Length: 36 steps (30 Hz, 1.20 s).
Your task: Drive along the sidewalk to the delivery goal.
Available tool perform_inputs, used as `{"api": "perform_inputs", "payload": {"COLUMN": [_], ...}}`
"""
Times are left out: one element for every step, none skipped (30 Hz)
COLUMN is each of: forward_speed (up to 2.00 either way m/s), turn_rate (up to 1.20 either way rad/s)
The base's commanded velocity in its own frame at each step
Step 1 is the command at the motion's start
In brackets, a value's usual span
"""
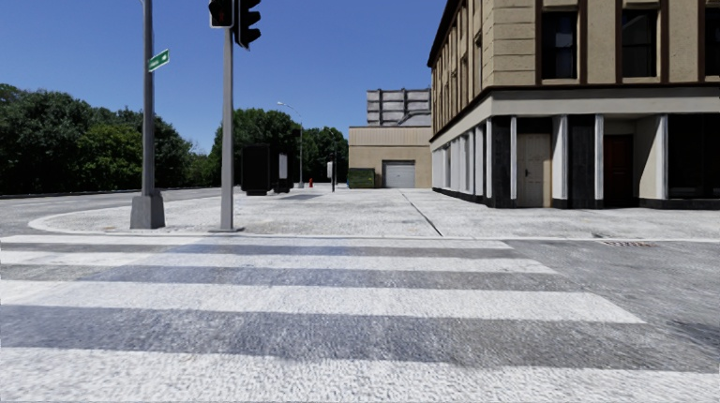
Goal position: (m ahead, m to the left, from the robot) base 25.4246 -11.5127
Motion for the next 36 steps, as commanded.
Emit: {"api": "perform_inputs", "payload": {"forward_speed": [2.00, 2.00, 2.00, 2.00, 2.00, 2.00, 2.00, 2.00, 2.00, 2.00, 2.00, 2.00, 2.00, 2.00, 2.00, 2.00, 2.00, 2.00, 2.00, 2.00, 2.00, 2.00, 2.00, 2.00, 2.00, 2.00, 2.00, 2.00, 2.00, 2.00, 2.00, 2.00, 2.00, 2.00, 2.00, 2.00], "turn_rate": [-0.16, -0.16, -0.21, -0.23, -0.23, -0.23, -0.24, -0.28, -0.31, -0.32, -0.32, -0.32, -0.32, -0.32, -0.33, -0.33, -0.33, -0.33, -0.33, -0.33, -0.33, -0.33, -0.32, -0.08, -0.08, 0.00, 0.00, 0.00, 0.00, 0.00, 0.00, 0.00, 0.00, 0.00, 0.00, 0.00]}}
